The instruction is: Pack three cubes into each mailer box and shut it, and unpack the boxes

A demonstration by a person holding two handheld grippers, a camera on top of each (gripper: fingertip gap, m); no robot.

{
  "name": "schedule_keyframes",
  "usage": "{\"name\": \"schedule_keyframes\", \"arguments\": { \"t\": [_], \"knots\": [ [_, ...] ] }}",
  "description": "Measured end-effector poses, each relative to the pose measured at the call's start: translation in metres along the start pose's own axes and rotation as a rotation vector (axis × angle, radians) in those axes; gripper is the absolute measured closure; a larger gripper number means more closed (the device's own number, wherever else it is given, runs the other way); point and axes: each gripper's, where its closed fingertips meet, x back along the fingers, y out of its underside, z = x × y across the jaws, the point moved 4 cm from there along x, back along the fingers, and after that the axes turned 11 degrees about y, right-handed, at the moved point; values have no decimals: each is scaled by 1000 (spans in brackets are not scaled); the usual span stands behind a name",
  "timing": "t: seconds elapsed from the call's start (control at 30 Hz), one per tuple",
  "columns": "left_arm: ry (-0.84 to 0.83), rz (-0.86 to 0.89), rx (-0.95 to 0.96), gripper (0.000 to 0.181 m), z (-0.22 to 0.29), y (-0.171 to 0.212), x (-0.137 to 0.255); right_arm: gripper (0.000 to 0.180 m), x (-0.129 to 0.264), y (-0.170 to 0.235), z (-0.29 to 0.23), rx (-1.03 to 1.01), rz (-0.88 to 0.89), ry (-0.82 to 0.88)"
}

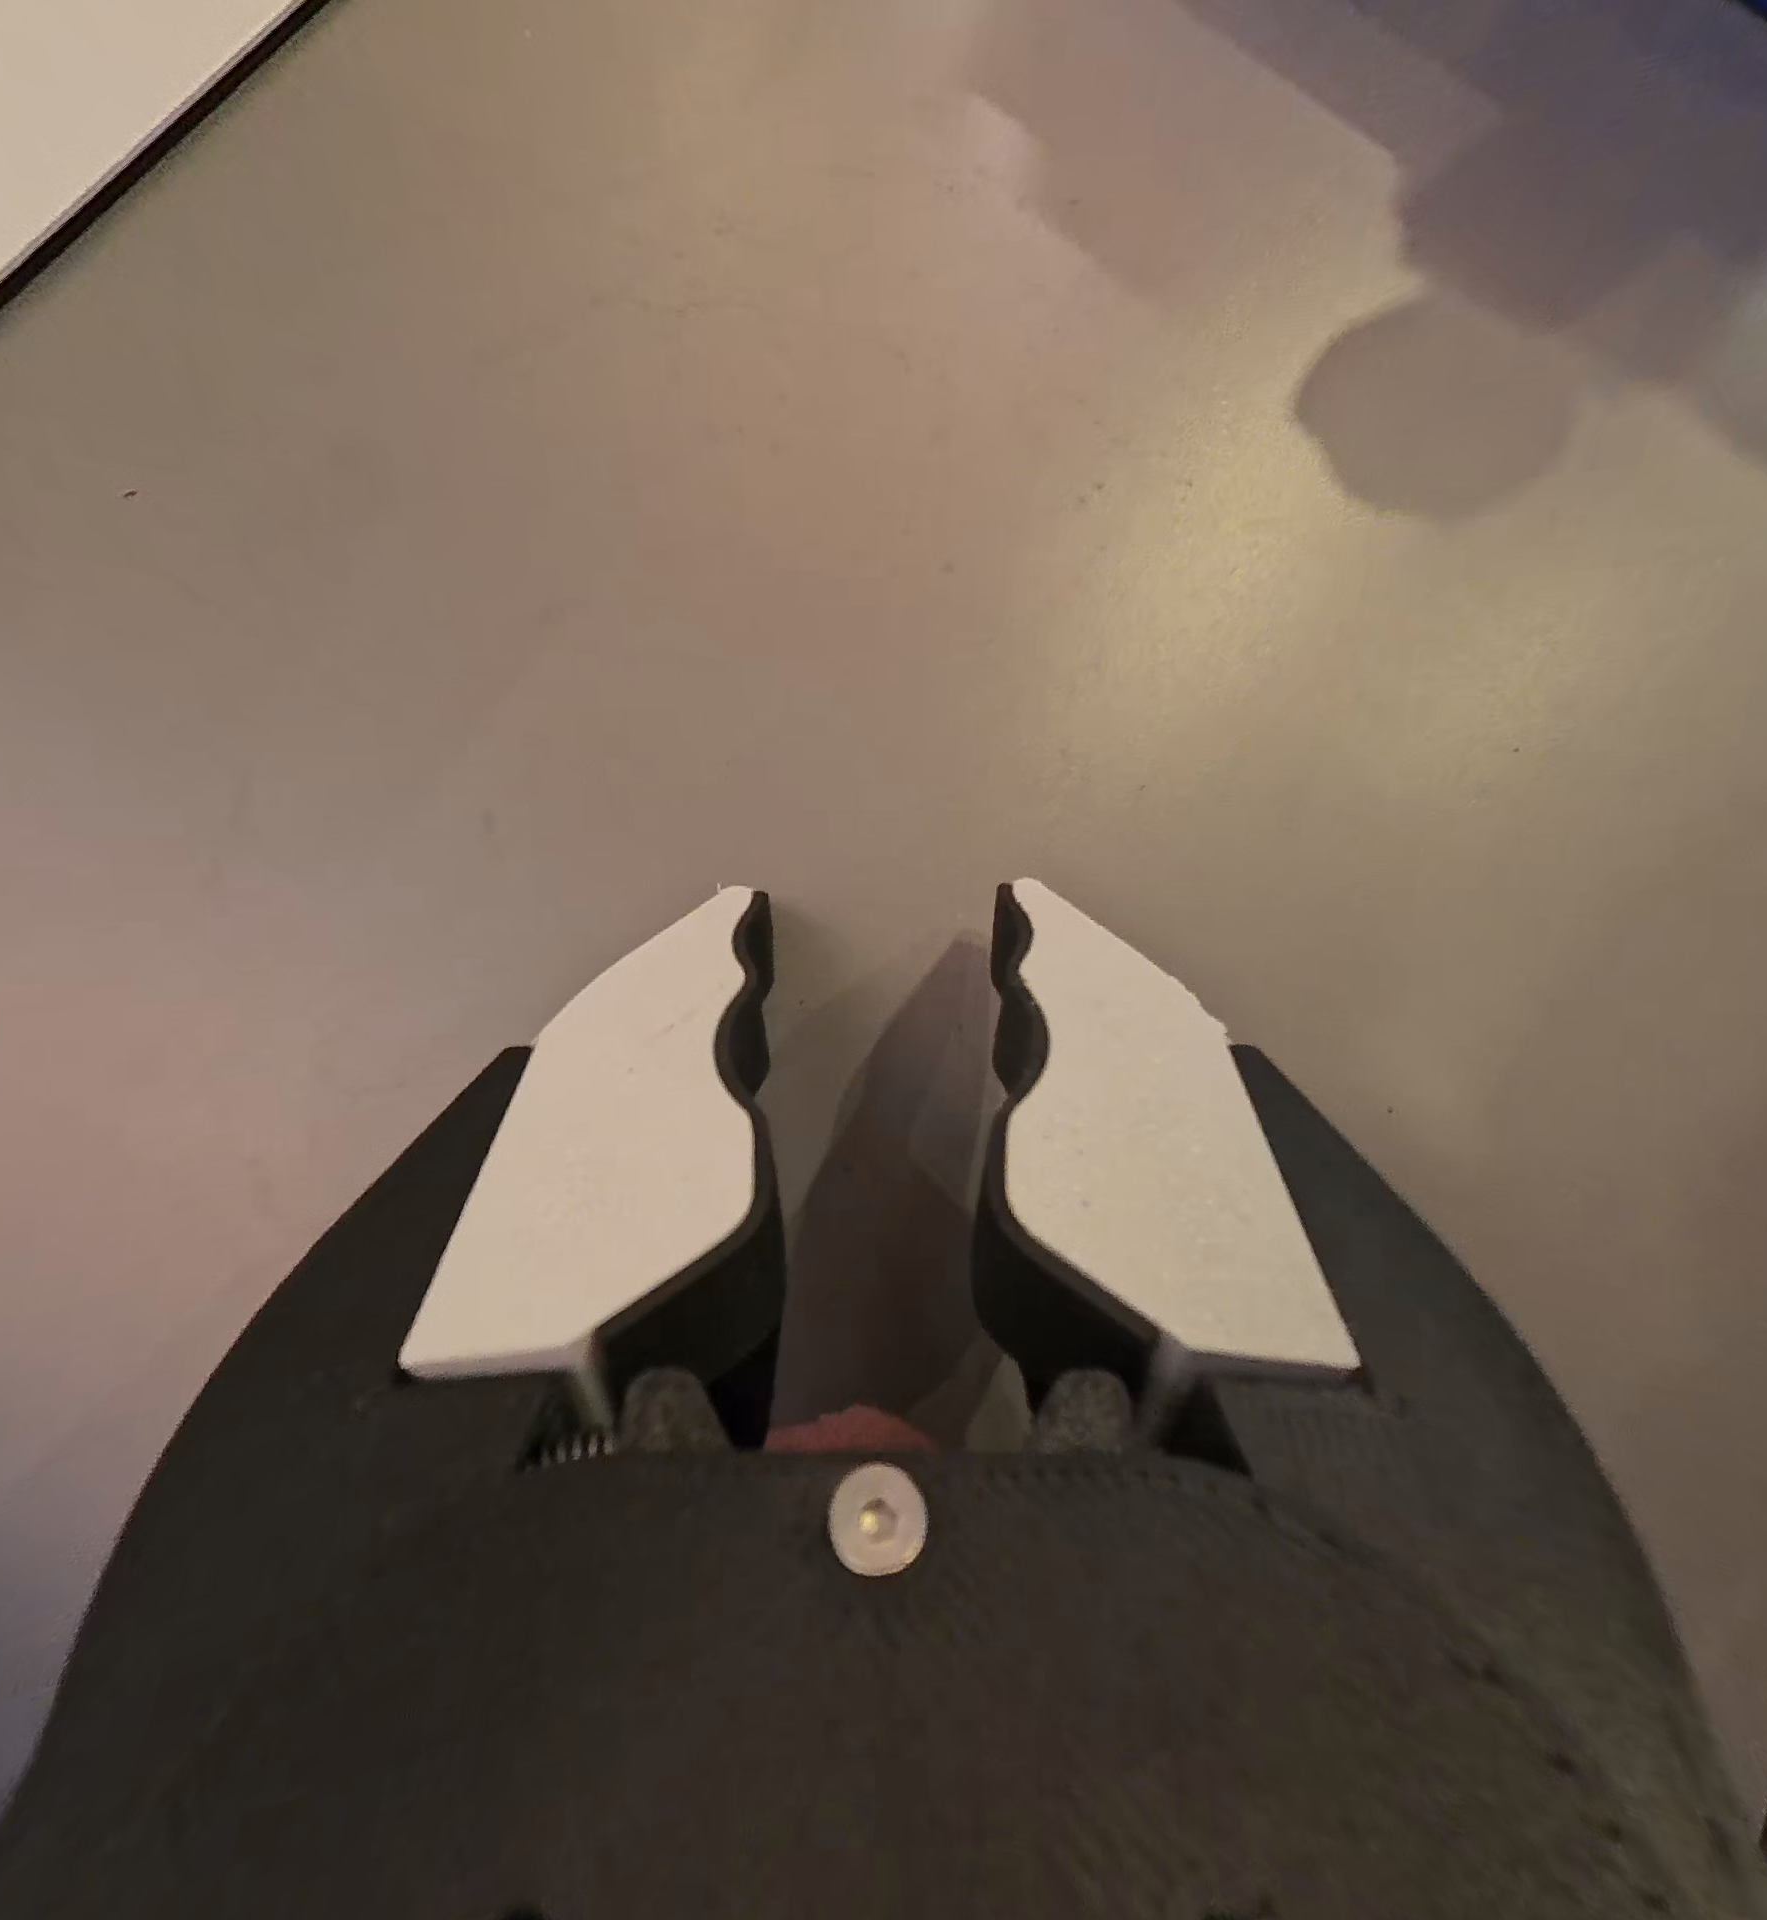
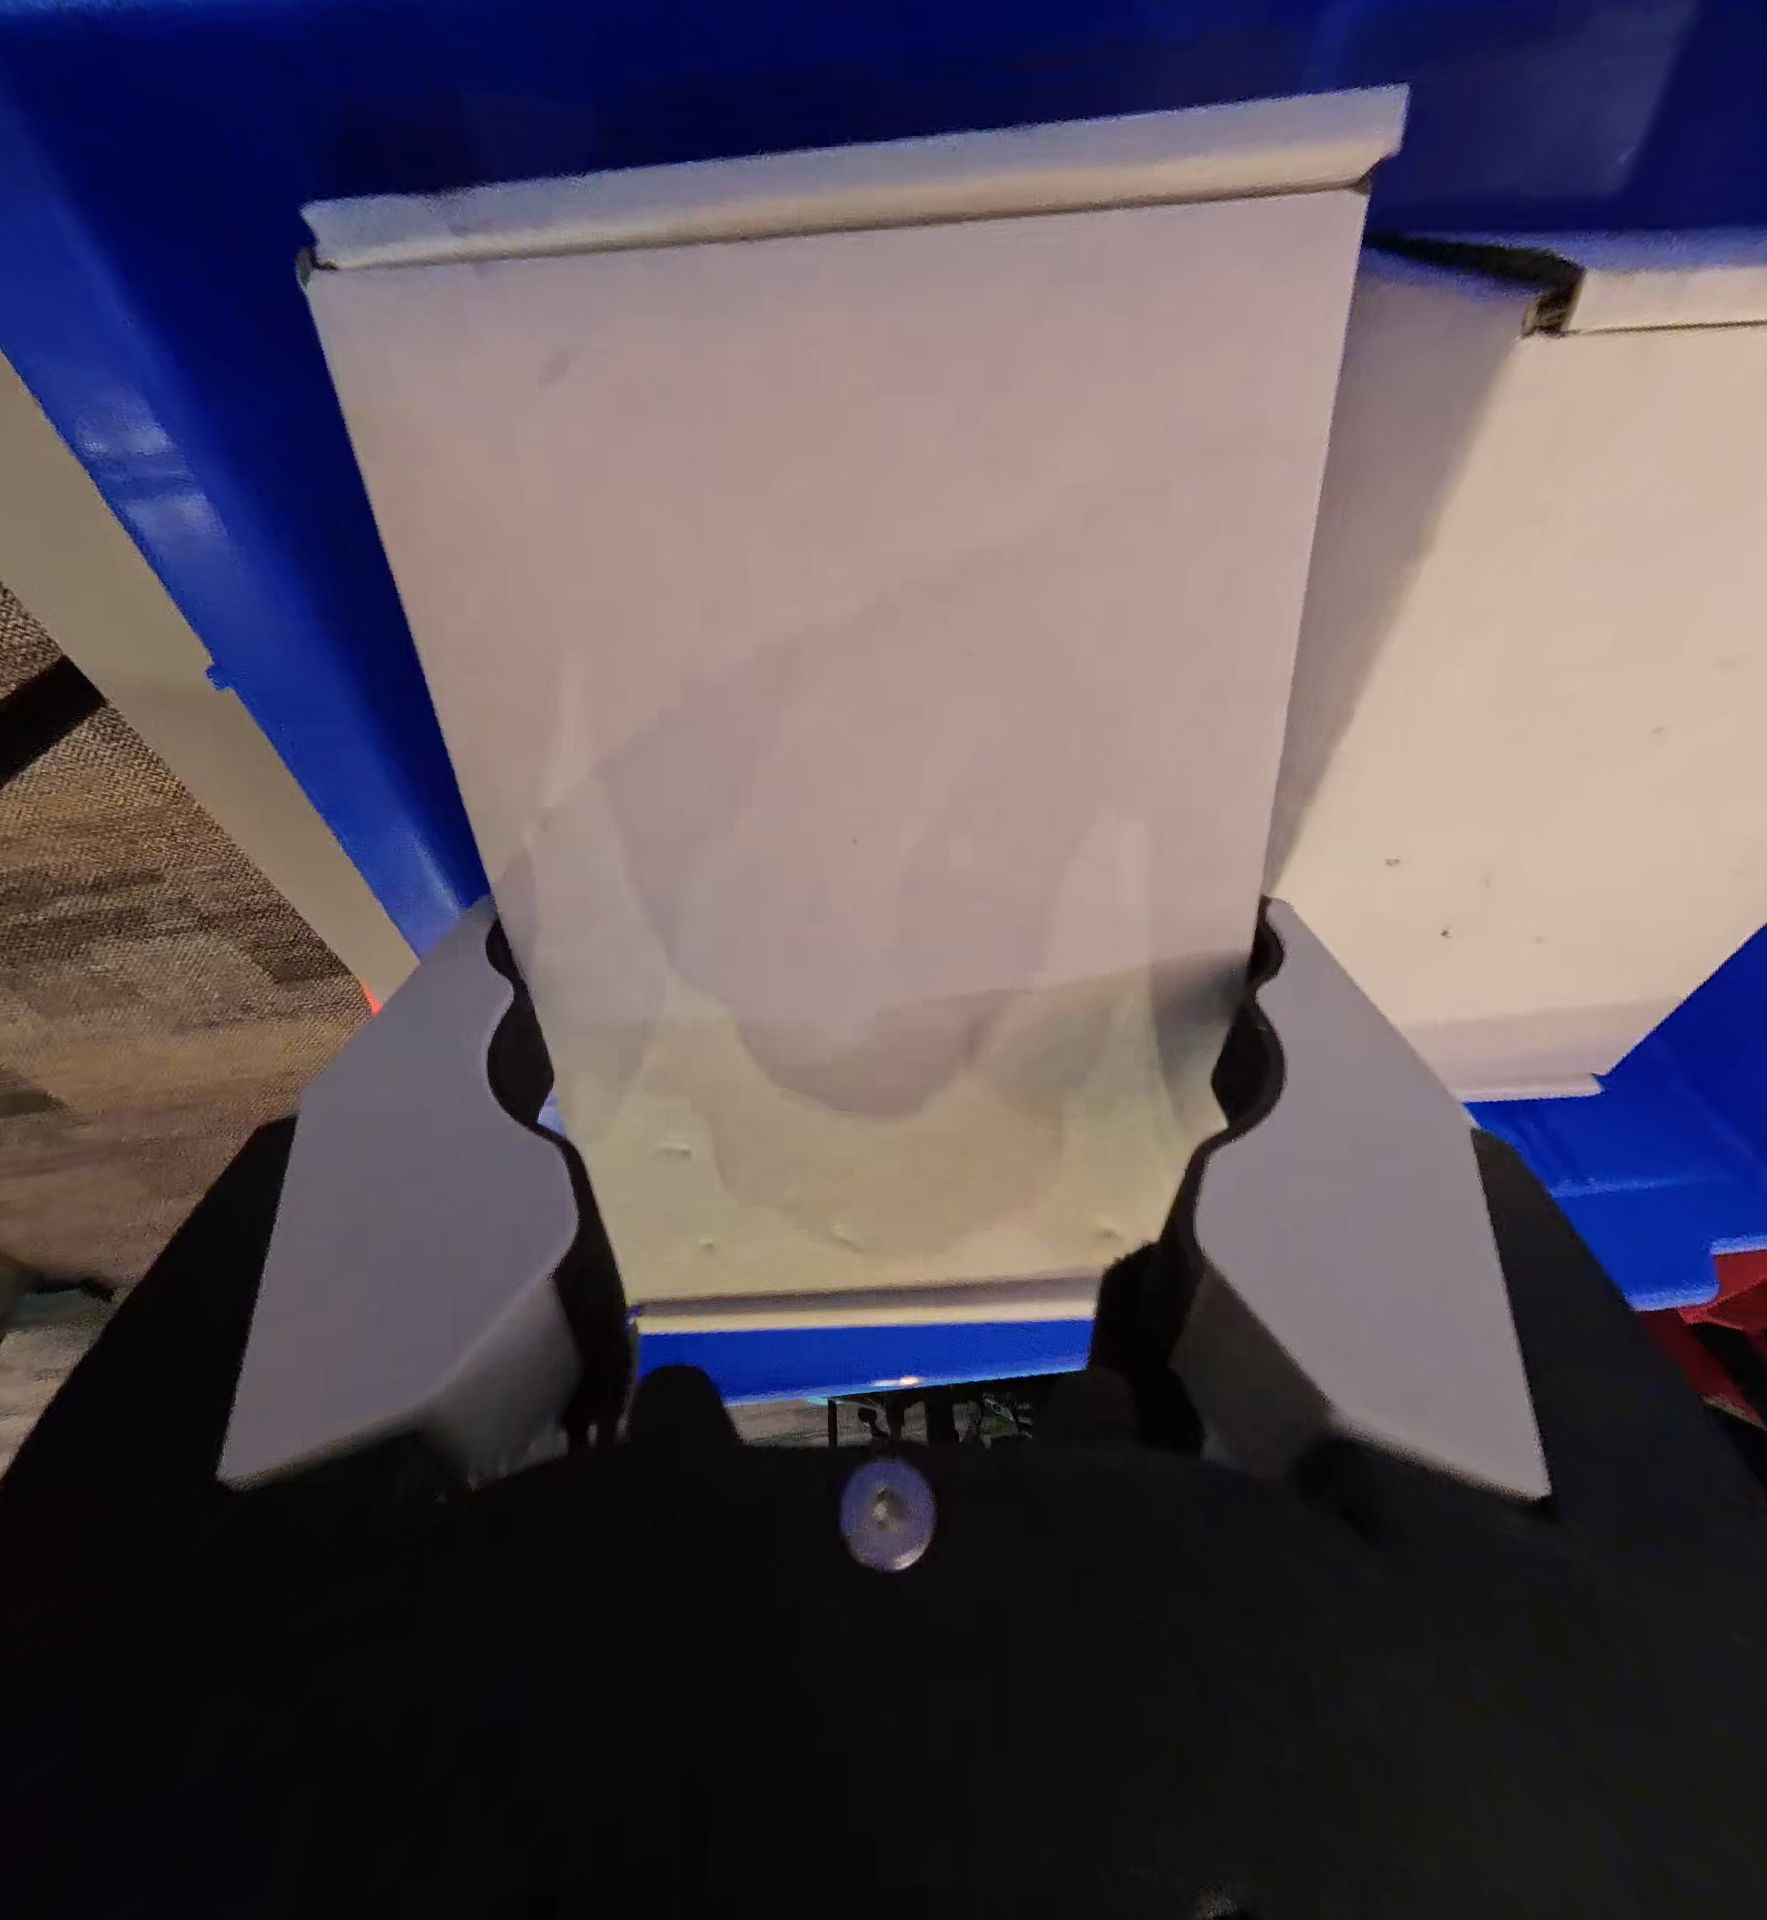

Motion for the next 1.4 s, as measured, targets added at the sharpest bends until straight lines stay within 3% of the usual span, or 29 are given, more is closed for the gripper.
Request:
{"name": "schedule_keyframes", "arguments": {
  "t": [0.27,0.33,0.47,0.57,0.67,0.8,0.9,1.0,1.1,1.17,1.23,1.33,1.4],
  "knots": [
    [-30,25,-40,129,13,-14,10,55,14,4,5,-99,51,67],
    [-71,38,-75,128,18,-27,24,59,28,10,16,-208,105,106],
    [-226,107,-117,123,19,-59,85,56,52,42,43,-536,182,231],
    [-502,125,-77,103,-4,-64,156,56,52,76,50,-802,184,249],
    [-699,137,40,88,-30,-39,227,64,40,95,41,-955,195,200],
    [-824,99,246,78,-54,26,296,76,25,106,25,-1072,203,144],
    [-877,9,391,74,-66,89,327,79,17,102,15,-1133,250,84],
    [-800,-51,570,65,-72,151,331,80,4,94,2,-1160,259,-21],
    [-686,-60,687,74,-72,191,318,94,-9,84,-7,-1163,258,-101],
    [-622,-86,724,83,-72,209,303,113,-9,75,-6,-1193,335,-156],
    [-537,-113,734,91,-70,218,288,117,-11,74,-4,-1207,364,-169],
    [-432,3,762,131,-72,213,286,124,-12,75,-3,-1226,380,-182],
    [-392,2,749,142,-71,213,286,128,-13,76,1,-1237,401,-182]
  ]
}}
